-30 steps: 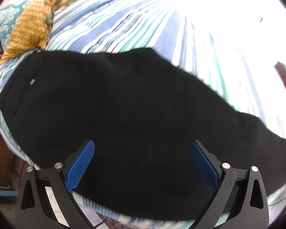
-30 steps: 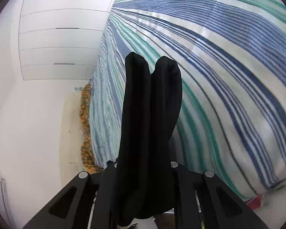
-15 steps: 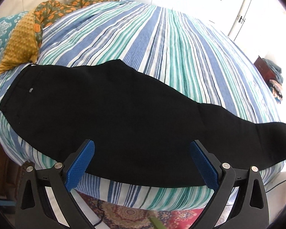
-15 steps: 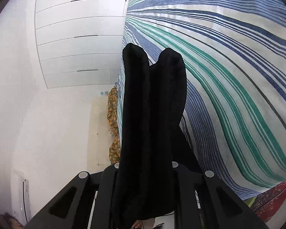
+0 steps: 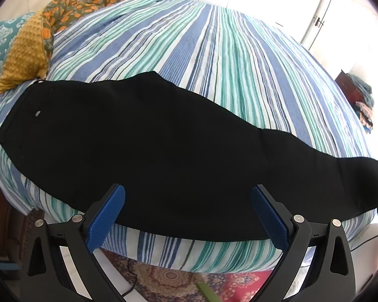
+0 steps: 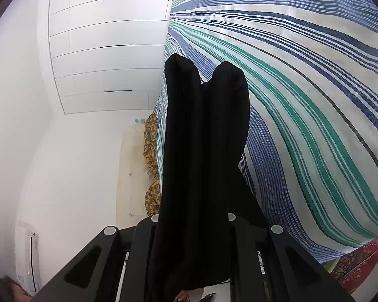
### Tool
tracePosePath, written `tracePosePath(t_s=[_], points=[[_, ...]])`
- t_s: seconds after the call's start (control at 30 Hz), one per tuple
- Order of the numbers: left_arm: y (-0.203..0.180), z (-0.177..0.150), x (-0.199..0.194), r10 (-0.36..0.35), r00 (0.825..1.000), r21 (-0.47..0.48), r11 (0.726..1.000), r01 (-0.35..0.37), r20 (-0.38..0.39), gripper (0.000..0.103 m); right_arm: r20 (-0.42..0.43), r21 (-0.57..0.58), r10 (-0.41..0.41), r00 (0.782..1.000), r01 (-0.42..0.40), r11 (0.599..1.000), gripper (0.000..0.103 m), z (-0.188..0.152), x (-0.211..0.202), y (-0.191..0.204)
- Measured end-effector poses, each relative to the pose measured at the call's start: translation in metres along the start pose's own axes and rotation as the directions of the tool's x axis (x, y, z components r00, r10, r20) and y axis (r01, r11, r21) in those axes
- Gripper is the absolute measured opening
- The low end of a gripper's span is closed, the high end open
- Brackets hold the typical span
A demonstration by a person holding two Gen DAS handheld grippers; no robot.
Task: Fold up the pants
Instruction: 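Lift the held trouser legs up off the bed with the right gripper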
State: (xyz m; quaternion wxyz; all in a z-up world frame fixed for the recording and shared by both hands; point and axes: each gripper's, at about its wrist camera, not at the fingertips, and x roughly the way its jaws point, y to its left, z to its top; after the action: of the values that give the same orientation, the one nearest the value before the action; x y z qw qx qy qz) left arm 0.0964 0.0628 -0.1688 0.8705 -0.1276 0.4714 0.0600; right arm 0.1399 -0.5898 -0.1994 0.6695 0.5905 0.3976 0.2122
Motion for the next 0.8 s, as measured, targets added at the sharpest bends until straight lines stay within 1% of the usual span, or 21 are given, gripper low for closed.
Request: tracePosePath(t_s=[0.37,0.8], points=[[-0.001,0.001,-0.003,-0.006,1.000,0.000,1.000,0.006,0.003,0.100,-0.007,-0.013,0.009,1.000,-0.009,1.000,0.015,-0.003,-0.003,0.005],[0.004,0.000,-0.004,-0.005,1.000,-0.019,1.000,0.005,0.002,0.100,-0.046,-0.050,0.031,0.998,-0.033,0.998,0.015,-0.002,0.015,0.020]])
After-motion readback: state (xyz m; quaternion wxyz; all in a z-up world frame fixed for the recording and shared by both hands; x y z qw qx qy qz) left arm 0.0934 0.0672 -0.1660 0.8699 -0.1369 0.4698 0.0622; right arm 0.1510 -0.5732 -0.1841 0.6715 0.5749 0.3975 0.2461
